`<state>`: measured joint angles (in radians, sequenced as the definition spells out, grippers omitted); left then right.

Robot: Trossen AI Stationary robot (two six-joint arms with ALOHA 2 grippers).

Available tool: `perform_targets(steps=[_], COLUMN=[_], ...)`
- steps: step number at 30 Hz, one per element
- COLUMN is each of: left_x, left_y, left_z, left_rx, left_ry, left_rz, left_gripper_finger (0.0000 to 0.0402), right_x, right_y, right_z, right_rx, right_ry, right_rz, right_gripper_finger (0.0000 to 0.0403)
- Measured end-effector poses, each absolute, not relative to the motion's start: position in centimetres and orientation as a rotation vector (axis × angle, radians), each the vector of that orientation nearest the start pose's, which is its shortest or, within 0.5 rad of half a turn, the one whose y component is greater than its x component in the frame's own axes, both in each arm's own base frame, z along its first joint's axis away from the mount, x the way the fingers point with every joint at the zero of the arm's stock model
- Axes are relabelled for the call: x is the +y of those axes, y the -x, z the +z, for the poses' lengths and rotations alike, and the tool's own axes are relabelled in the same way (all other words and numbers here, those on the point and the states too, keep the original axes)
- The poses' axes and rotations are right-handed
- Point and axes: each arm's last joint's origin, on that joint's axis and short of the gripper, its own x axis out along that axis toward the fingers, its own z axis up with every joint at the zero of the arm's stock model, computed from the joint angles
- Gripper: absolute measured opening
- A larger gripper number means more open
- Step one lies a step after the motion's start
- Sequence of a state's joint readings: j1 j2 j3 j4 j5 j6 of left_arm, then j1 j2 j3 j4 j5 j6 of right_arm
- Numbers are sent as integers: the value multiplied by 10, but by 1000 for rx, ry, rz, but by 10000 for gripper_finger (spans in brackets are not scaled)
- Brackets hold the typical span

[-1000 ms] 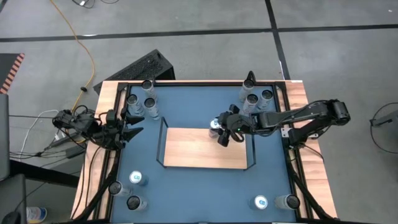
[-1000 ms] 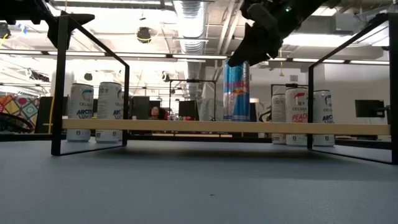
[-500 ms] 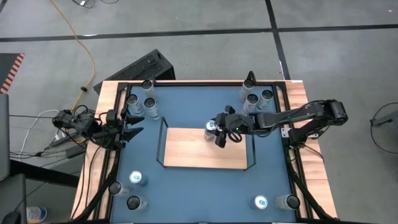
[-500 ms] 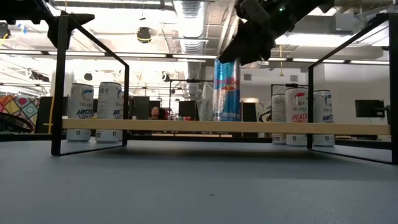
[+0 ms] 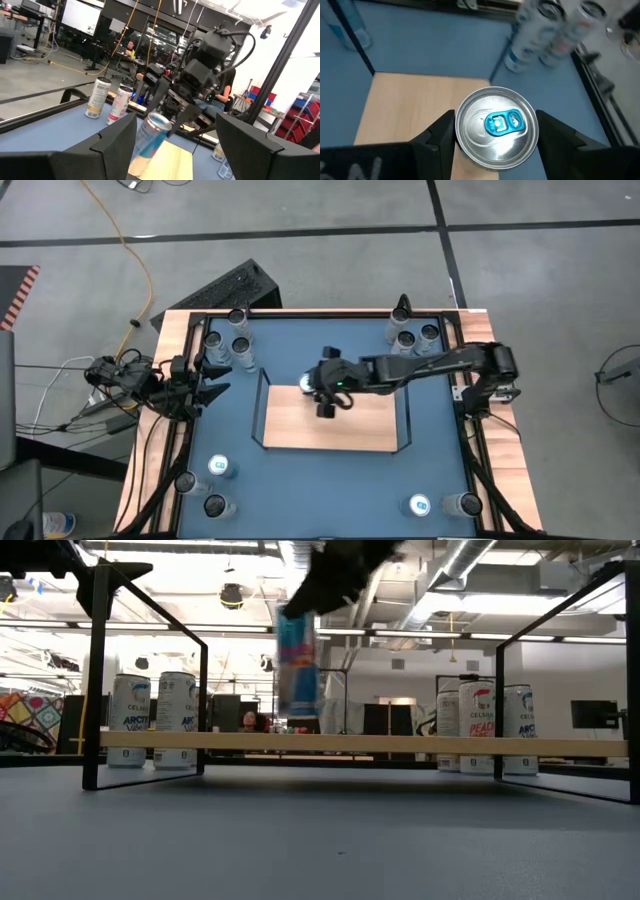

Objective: Place canned beverage on shelf
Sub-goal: Put the top right blue soda can on the shelf

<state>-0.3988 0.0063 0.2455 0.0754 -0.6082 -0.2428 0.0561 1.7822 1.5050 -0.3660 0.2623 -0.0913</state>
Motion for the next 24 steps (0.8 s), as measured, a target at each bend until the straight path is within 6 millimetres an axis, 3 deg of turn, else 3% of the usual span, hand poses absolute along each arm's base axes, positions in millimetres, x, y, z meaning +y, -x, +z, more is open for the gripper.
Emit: perform_targets(steps=[5, 18, 24], left_x=[-11, -11, -11], left_y=[-68, -68, -68], left_z=[250, 249, 249], left_rx=[-300, -291, -289], left_ry=[396, 391, 379], left_rz=[173, 175, 178], left_gripper_finger=[256, 256, 256], right_x=[15, -1, -3], right_y=[-427, -432, -441], right_z=[288, 294, 280], right_rx=[644, 571, 574], right_ry=[217, 152, 145], right_rz=[-118, -57, -50], right_gripper_finger=[215, 215, 215])
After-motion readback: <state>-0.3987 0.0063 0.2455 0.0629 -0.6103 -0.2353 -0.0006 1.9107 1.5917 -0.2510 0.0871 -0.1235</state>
